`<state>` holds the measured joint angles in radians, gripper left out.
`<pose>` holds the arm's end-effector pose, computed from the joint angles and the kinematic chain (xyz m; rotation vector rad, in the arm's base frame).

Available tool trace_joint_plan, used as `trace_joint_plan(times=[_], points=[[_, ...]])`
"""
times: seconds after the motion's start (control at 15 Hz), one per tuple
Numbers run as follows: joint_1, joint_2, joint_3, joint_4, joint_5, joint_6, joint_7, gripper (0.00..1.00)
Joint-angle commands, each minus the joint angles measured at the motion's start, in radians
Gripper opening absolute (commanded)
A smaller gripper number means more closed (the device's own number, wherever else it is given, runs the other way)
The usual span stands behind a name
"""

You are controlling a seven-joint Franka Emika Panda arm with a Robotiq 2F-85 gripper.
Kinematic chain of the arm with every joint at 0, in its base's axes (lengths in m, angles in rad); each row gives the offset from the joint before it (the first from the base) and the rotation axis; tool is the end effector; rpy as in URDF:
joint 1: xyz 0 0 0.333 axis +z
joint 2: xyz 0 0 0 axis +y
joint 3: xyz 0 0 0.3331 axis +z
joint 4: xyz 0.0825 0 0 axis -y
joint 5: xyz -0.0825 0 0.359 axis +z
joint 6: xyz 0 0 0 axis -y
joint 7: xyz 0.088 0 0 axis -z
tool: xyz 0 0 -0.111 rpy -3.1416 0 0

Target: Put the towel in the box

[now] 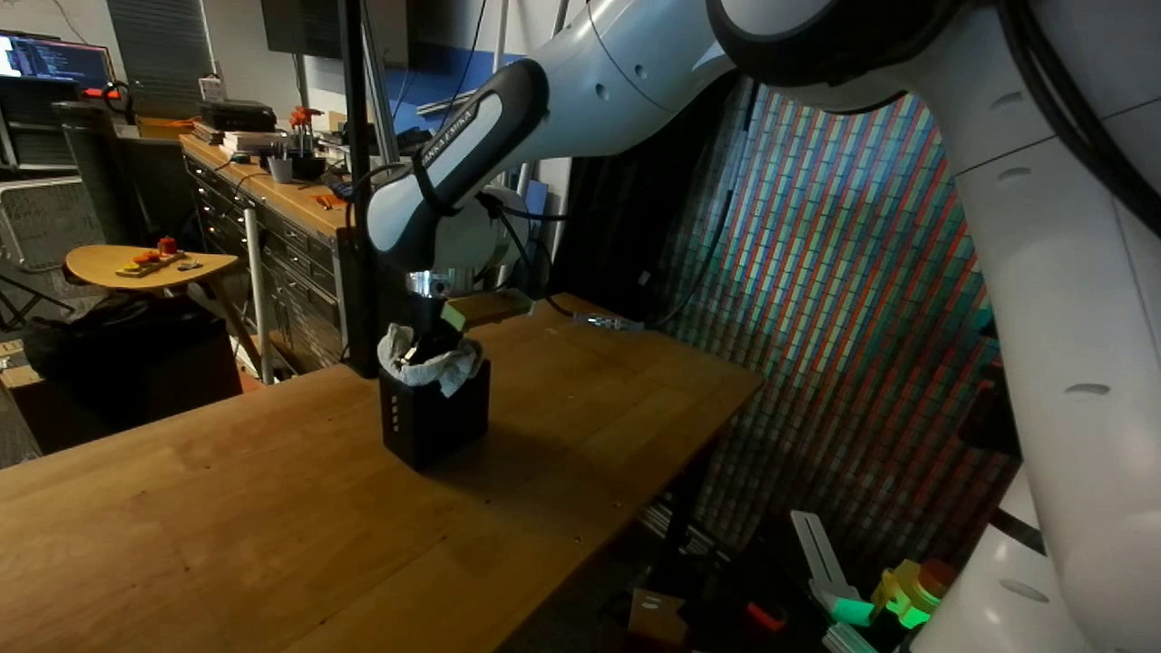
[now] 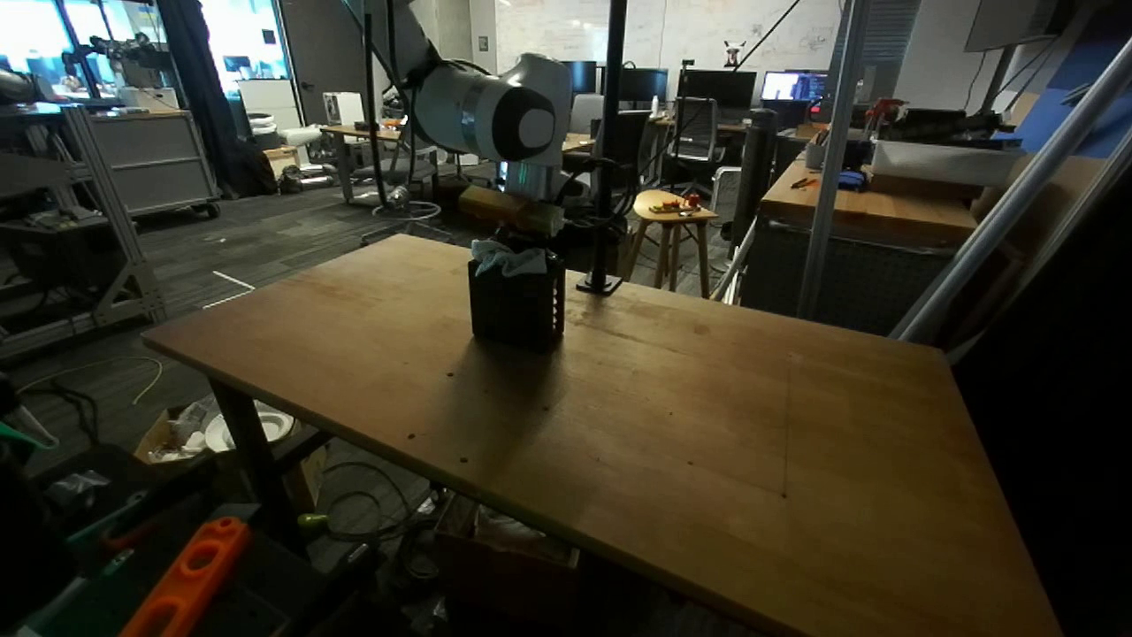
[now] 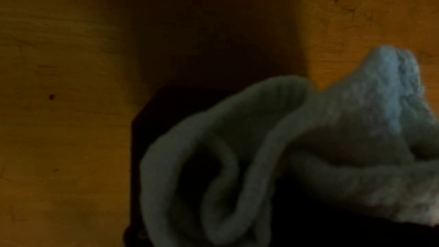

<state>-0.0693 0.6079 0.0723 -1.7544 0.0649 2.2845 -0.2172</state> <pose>0.6482 -0.0011 0.2454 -3.0328 -0.2500 0.1019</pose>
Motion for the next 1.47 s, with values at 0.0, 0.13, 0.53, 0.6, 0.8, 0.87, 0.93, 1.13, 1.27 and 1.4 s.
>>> trace_joint_plan(times=[0.0, 0.13, 0.53, 0.6, 0.8, 0.87, 0.93, 1.13, 1.27, 1.4], points=[[-0.003, -0.023, 0.004, -0.013, 0.006, -0.019, -0.020, 0.04], [0.005, -0.040, -0.002, -0.005, -0.007, -0.035, -0.013, 0.04], [0.043, -0.100, -0.020, 0.051, -0.092, -0.138, 0.001, 0.04], [0.048, -0.110, -0.022, 0.063, -0.106, -0.156, 0.002, 0.05], [0.064, -0.135, -0.027, 0.101, -0.149, -0.202, 0.005, 0.05], [0.067, -0.139, -0.027, 0.114, -0.159, -0.210, 0.004, 0.04], [0.070, -0.139, -0.026, 0.127, -0.166, -0.217, 0.005, 0.05], [0.079, -0.133, -0.021, 0.159, -0.170, -0.232, 0.008, 0.04], [0.085, -0.128, -0.019, 0.169, -0.169, -0.236, 0.010, 0.04], [0.091, -0.125, -0.017, 0.170, -0.166, -0.239, 0.010, 0.05]])
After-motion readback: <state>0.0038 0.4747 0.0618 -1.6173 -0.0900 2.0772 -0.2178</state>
